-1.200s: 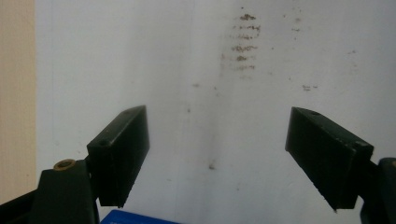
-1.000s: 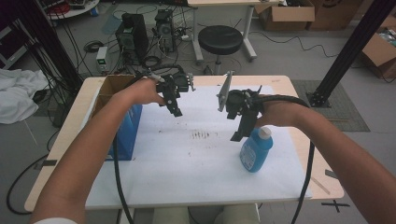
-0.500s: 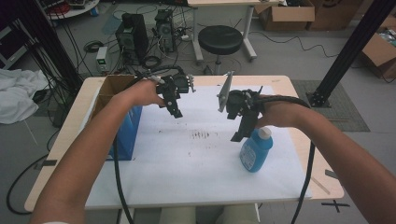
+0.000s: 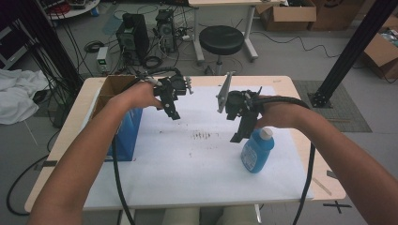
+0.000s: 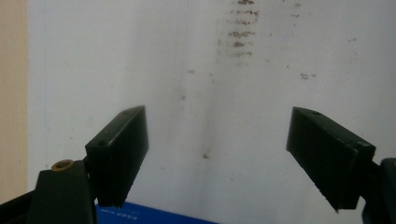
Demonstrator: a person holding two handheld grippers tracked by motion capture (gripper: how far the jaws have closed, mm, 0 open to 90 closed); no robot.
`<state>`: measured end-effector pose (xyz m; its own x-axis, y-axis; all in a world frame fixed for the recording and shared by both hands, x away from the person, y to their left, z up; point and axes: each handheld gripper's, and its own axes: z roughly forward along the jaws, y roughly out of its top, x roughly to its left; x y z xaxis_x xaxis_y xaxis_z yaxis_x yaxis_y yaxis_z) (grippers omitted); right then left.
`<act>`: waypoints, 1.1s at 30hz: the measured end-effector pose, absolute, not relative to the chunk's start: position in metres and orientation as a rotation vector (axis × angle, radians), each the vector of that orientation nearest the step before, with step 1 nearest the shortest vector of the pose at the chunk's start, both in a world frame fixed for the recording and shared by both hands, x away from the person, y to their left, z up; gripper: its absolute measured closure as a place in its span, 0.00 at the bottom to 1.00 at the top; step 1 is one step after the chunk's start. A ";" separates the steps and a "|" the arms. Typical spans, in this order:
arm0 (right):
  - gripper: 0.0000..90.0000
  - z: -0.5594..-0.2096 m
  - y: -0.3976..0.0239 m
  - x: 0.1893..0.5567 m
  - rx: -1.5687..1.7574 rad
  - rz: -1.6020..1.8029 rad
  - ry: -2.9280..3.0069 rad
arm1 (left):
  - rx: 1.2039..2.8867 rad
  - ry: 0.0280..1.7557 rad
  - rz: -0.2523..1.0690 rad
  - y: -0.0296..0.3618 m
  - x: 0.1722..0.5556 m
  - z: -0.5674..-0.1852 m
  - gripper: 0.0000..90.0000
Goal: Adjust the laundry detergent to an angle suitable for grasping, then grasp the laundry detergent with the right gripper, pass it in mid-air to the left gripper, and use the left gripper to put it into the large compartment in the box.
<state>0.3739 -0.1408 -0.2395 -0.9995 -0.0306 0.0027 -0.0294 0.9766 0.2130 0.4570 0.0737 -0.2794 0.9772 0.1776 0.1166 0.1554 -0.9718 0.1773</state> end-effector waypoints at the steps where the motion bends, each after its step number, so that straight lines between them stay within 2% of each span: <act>1: 0.22 -0.239 -0.141 0.374 0.047 -0.336 -3.117 | 2.956 0.251 0.197 0.074 0.457 -0.279 0.24; 15: 0.23 -0.235 -0.141 0.381 0.043 -0.364 -3.111 | 2.937 0.274 0.210 0.076 0.462 -0.279 0.23; 25: 0.23 -0.235 -0.136 0.403 0.020 -0.370 -3.108 | 2.943 0.278 0.202 0.082 0.465 -0.283 0.23; 33: 0.24 -0.227 -0.154 0.423 -0.062 -0.382 -3.124 | 2.948 0.295 0.188 0.086 0.468 -0.286 0.23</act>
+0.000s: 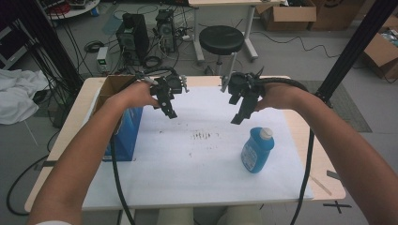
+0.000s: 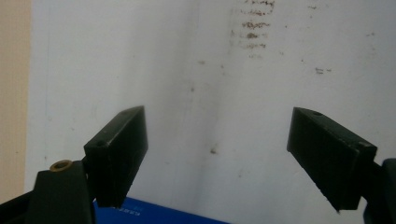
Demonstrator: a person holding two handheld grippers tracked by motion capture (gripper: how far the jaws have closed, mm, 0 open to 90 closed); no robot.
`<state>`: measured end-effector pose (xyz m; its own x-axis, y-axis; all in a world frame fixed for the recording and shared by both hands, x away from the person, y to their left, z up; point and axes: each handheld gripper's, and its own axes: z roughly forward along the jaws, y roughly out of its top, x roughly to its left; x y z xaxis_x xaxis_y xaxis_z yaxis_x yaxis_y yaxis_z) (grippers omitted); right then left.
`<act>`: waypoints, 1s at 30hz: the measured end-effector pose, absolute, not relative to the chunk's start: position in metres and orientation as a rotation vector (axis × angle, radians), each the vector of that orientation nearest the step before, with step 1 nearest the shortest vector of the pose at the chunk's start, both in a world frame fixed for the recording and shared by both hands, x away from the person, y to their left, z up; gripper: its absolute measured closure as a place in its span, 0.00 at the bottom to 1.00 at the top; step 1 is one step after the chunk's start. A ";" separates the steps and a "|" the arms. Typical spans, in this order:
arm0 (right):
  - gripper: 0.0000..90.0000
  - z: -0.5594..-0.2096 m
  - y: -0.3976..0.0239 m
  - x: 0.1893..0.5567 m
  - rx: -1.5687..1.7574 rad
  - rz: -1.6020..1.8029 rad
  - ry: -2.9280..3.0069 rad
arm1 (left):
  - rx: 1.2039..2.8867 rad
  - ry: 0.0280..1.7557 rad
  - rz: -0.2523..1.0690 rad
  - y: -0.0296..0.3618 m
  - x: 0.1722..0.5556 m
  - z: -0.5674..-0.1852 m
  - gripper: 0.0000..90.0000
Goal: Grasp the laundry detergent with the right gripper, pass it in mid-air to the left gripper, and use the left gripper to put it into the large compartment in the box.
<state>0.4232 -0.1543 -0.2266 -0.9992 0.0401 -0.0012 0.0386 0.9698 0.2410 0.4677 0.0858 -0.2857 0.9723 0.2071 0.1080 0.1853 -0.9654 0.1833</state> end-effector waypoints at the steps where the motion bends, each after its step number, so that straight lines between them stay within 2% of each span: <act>1: 0.24 -0.226 -0.158 0.426 0.077 0.390 3.107 | 2.948 0.290 0.189 0.086 0.468 -0.286 0.24; 12: 0.23 -0.226 -0.203 0.447 0.279 0.390 3.062 | 2.952 0.283 0.193 0.081 0.469 -0.288 0.24; 30: 0.24 -0.248 -0.257 0.448 0.479 0.373 3.021 | 2.960 0.281 0.198 0.080 0.467 -0.289 0.24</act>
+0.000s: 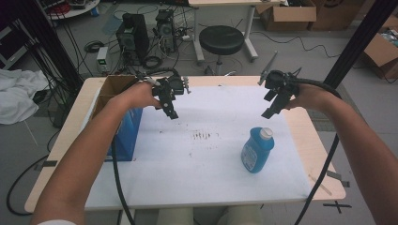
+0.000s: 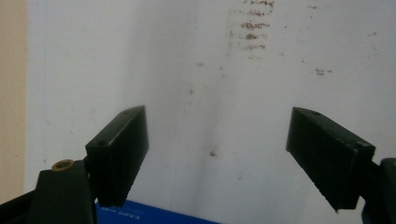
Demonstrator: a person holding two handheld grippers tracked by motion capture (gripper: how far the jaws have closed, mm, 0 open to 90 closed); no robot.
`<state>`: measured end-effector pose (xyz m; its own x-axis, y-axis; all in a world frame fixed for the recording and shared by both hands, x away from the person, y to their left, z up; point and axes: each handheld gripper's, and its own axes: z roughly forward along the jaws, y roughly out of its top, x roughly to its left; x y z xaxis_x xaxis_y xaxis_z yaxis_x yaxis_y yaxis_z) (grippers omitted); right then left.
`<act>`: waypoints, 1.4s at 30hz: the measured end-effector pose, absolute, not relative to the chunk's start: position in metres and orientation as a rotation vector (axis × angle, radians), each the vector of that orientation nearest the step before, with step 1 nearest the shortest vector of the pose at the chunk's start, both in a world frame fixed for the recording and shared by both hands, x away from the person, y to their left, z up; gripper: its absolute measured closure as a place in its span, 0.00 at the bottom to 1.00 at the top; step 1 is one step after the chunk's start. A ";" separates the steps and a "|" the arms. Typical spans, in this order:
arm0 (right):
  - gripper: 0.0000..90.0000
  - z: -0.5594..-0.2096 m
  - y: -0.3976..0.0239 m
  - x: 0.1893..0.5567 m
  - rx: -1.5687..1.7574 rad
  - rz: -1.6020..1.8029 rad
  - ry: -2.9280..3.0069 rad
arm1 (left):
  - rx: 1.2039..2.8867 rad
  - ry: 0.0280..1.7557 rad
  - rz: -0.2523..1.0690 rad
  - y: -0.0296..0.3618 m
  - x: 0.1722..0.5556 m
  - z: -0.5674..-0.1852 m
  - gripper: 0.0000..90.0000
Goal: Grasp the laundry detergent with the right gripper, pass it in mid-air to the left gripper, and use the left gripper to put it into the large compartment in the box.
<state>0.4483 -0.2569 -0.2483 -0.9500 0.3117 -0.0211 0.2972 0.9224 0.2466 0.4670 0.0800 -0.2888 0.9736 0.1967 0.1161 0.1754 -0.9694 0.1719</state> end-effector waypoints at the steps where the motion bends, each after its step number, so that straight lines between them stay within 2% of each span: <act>1: 0.24 -0.249 -0.260 0.447 0.492 0.389 3.015 | 2.962 0.280 0.199 0.080 0.467 -0.289 0.24; 23: 0.24 -0.296 -0.308 0.429 0.631 0.482 2.976 | 2.965 0.281 0.195 0.077 0.462 -0.292 0.24; 42: 0.24 -0.328 -0.321 0.389 0.660 0.510 2.952 | 2.967 0.271 0.204 0.074 0.457 -0.295 0.24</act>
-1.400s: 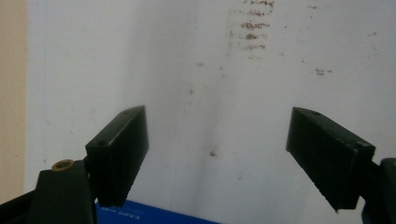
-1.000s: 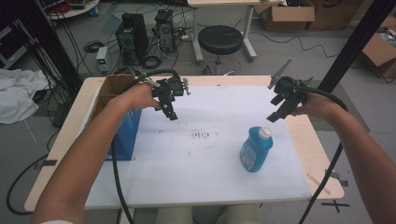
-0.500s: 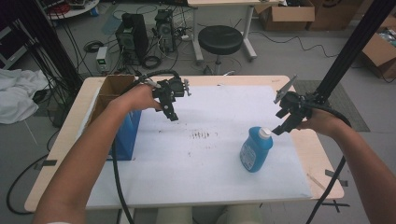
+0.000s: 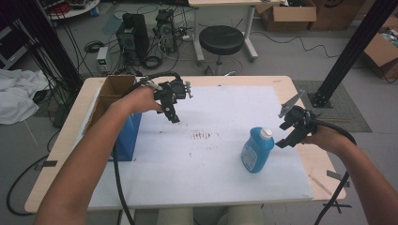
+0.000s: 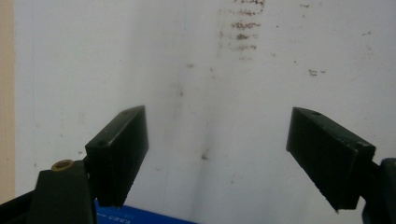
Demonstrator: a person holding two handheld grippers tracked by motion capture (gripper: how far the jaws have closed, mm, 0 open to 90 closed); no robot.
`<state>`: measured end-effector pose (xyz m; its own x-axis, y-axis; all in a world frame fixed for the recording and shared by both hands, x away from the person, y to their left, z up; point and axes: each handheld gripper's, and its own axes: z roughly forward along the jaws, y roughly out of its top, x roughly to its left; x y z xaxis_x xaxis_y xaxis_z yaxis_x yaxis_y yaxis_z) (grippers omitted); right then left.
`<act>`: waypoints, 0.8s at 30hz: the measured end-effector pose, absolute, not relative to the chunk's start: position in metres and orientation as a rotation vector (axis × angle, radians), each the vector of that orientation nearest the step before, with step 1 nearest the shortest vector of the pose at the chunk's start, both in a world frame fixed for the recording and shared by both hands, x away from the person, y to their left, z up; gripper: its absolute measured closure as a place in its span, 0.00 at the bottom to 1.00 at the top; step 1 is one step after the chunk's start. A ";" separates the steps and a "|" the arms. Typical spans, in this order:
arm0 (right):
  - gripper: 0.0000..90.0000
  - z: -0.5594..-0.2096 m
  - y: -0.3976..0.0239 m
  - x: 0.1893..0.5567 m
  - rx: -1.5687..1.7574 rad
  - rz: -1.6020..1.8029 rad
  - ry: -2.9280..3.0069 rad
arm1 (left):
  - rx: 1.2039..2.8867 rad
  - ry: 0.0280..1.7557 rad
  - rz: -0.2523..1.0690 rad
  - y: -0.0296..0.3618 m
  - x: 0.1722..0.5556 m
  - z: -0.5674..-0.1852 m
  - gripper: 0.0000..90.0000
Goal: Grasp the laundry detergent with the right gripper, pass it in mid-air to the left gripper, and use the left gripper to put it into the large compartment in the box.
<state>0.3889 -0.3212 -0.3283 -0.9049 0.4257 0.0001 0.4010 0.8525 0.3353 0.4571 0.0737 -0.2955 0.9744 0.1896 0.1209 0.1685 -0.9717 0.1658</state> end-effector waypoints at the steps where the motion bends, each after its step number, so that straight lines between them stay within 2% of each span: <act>1: 0.24 -0.331 -0.322 0.386 0.678 0.506 2.939 | 2.967 0.268 0.204 0.073 0.457 -0.295 0.24; 13: 0.24 -0.362 -0.333 0.364 0.827 0.682 2.843 | 2.963 0.254 0.217 0.067 0.454 -0.294 0.24; 24: 0.24 -0.373 -0.340 0.347 0.915 0.755 2.752 | 2.955 0.263 0.215 0.069 0.450 -0.300 0.24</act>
<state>0.3472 -0.3404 -0.3733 -0.8041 0.5941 0.0208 0.5216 0.6883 0.5042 0.4503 0.0686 -0.3000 0.9740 0.1868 0.1279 0.1627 -0.9705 0.1781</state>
